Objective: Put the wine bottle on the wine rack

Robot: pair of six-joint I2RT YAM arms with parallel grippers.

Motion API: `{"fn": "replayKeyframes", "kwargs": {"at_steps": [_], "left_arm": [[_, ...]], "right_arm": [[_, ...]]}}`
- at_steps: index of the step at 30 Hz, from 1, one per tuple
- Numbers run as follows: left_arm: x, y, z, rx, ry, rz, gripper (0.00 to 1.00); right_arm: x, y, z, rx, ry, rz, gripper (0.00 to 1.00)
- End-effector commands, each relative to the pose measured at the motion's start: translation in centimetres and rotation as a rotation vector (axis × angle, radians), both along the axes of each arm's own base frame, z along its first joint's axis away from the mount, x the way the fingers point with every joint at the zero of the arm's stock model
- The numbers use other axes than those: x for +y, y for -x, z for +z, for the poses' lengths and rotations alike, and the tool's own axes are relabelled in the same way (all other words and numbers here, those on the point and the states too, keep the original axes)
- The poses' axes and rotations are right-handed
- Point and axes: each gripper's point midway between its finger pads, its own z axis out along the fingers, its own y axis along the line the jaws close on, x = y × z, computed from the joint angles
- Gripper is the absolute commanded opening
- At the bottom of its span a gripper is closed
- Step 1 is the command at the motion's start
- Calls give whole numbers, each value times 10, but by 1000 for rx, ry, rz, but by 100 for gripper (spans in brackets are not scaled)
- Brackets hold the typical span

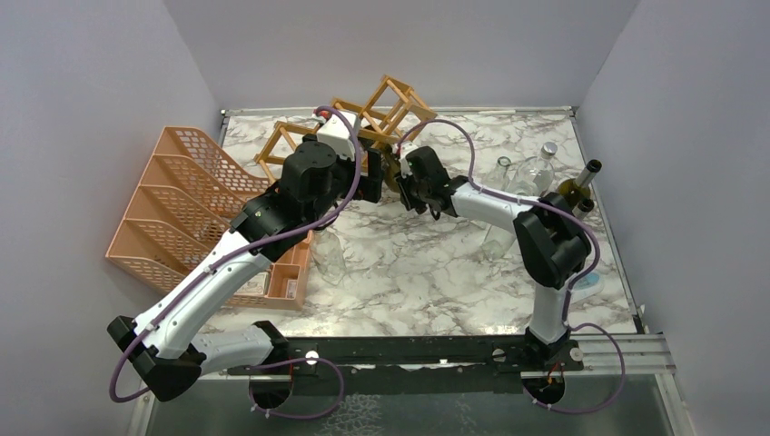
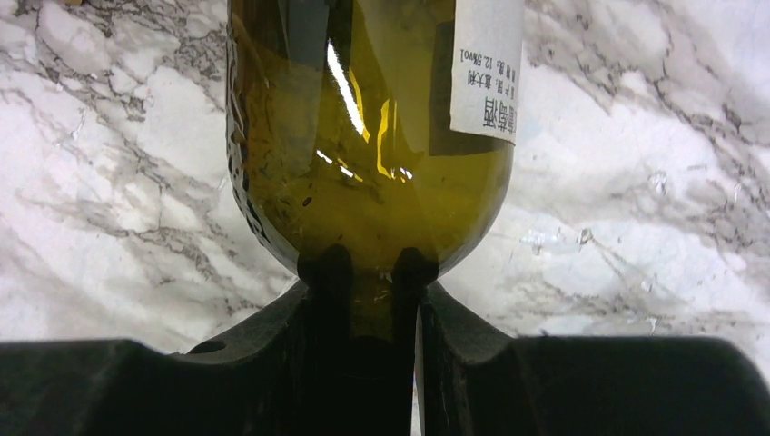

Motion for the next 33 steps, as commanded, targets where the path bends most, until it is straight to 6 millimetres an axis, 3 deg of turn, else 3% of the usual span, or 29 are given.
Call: {"fn": "replayKeyframes", "kwargs": {"at_steps": [1,5,10,17,20,28,31,33], "left_arm": [[6,-4,11,-24,-7,25,99],[7,-5,9,-19,-13,28,99],[10,-5,9,-18,-15,34,99],[11,-6,9,-15,-12,38,99],[13,-6,10,-14,-5,43,99],[16,-6,12,-20,-4,46,99],[19,-6,14,-28,-8,52,99],[21,-6,27,-53,7,54,99]], "right_arm": [[46,-42,66,-233,-138,116,5],[49,-58,64,-234,-131,106,15],[53,-72,61,-230,-125,70,35],[62,-85,57,-222,-127,58,40],[63,-89,54,-221,-122,53,49],[64,-83,53,-195,-121,70,56],[58,-78,65,-204,-132,60,62],[56,-73,80,-216,-151,60,65]]}}
